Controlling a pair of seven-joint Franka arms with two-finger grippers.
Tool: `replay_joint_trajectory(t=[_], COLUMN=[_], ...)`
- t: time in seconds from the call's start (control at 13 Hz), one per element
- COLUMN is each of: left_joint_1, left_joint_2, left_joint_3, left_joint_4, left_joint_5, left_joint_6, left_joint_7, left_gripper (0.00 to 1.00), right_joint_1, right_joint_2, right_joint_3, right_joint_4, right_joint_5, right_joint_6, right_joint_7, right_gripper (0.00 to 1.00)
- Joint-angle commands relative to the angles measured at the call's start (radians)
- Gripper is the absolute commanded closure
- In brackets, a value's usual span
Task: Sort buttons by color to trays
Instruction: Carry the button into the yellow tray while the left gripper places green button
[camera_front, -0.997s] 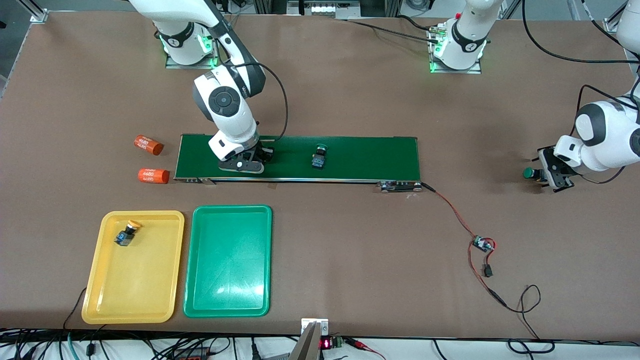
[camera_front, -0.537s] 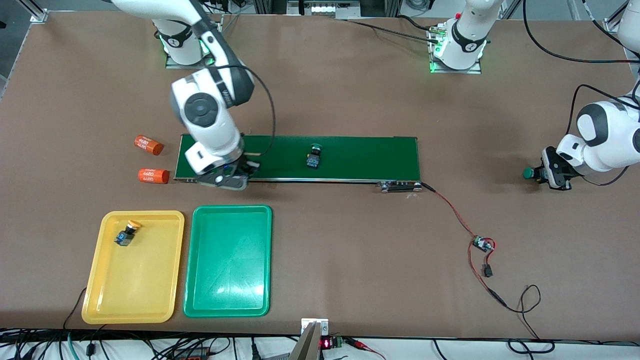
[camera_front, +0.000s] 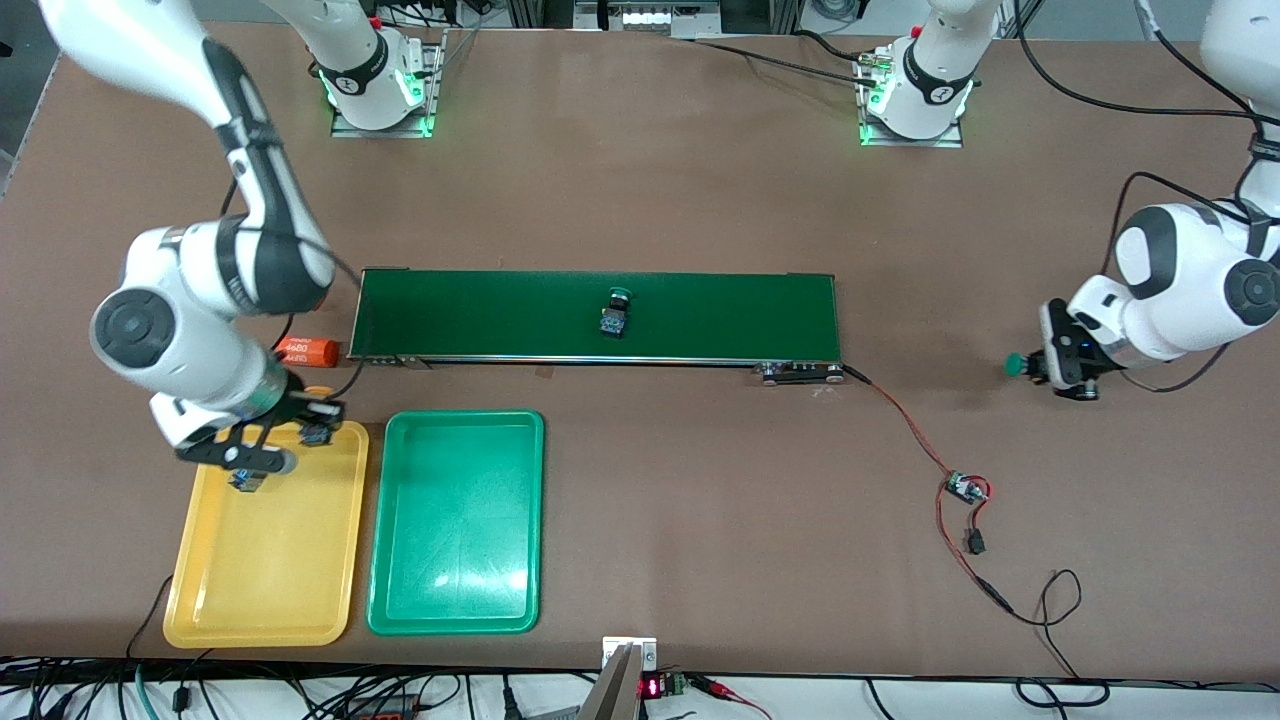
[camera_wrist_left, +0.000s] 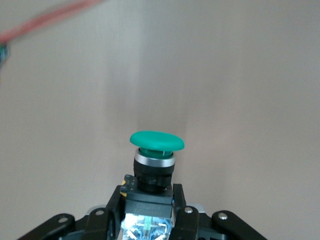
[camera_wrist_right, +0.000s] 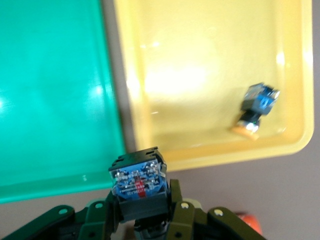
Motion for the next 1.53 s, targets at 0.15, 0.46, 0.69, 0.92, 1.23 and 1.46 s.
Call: replay_joint_trajectory(t=[0.15,0.46,0.69,0.92,1.23,1.46], left_joint_1=[-0.243,-0.392,-0.503,-0.587,-0.611,-0.624], left_joint_2=[-0.147,-0.192,-0.187,-0.164,-0.089,-0.06], left_joint_3=[0.007,-0.05,-0.051,-0.05,-0.05,-0.05], left_joint_4=[-0.014,-0.013,-0.017,-0.02,-0.022,-0.023], left_joint_5=[-0.135,-0.144,-0.147,-0.164,-0.164,-0.164], left_joint_6=[-0.16,-0.167,-0.162,-0.161,-0.054,-0.027], left_joint_7=[-0.527,-1.015,-1.386,-1.727,-1.936,-1.99], left_gripper=[1.0,1.0,1.0,1.0,1.0,1.0], right_joint_1=[-0.074,-0.088,-0.09,-0.093,-0.091,-0.091], right_joint_2=[0.145,0.191,0.209,0.232,0.295,0.332], right_joint_3=[0.016,0.016,0.016,0.013,0.0,-0.001], right_joint_4=[0.109,0.127,0.133,0.161,0.256,0.297], right_joint_5=[0.0,0.002,0.002,0.0,-0.001,-0.003], right_joint_6=[-0.007,0.009,0.013,0.013,0.018,0.016], right_joint_7=[-0.085,-0.077,-0.076,-0.079,-0.082,-0.08], right_gripper=[1.0,1.0,0.98,0.98,0.98,0.98])
